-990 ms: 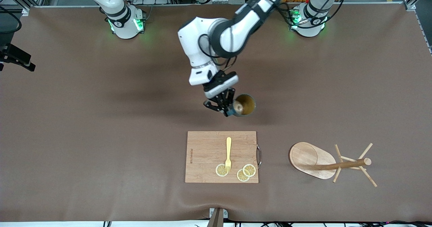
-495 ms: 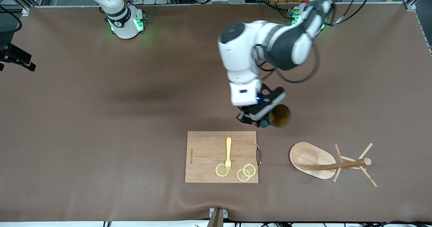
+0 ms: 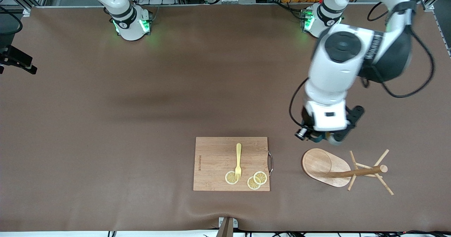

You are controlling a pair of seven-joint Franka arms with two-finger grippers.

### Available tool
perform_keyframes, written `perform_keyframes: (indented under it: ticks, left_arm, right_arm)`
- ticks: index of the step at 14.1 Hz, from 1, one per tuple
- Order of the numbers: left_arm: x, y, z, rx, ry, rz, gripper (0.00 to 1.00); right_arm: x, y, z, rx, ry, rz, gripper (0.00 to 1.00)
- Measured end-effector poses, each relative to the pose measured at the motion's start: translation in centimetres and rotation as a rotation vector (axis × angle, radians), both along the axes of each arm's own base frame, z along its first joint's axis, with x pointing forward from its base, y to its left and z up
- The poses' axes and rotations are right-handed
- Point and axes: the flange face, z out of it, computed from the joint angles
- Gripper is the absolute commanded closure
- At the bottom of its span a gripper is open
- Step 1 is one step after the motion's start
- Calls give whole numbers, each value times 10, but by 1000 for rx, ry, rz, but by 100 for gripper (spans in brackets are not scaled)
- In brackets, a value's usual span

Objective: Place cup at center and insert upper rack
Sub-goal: 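Lift and carry the mug with the left gripper toward the mug tree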

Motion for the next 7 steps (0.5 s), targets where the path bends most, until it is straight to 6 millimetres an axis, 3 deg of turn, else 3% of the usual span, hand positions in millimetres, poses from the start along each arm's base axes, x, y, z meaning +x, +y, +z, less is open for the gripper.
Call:
perform_keyframes:
  ticks: [7]
  left_arm:
    - [27, 81, 2, -317, 111, 190, 100]
  right_arm:
    - [0, -1, 0, 0, 3, -1, 0]
